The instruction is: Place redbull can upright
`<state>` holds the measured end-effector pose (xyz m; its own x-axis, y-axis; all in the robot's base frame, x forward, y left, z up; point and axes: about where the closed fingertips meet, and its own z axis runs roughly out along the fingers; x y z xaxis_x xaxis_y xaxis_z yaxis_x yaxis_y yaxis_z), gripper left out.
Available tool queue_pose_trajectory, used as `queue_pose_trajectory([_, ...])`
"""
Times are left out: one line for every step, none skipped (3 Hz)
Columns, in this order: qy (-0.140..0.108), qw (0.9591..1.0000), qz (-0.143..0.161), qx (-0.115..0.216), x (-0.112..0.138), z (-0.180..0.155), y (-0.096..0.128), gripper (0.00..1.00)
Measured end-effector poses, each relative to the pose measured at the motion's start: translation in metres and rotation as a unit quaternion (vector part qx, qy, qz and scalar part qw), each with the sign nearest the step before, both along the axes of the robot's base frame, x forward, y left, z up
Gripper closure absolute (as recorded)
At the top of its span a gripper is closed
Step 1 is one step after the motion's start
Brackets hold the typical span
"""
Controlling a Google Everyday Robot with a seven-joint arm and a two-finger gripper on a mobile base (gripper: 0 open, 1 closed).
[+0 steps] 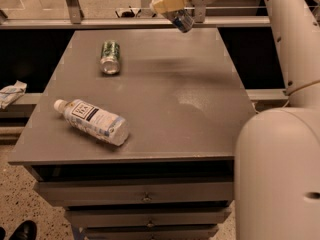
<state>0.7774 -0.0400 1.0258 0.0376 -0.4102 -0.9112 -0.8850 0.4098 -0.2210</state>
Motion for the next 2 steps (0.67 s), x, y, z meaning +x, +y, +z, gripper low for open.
queue_pose_trajectory([-0.018,0.9965,-0.034,0.074,-0.021,0.026,-0.029,1.00])
queue_pose_trajectory([0.018,0.9805,-0.071,0.182,-0.047,-0.011,-0.046,1.00])
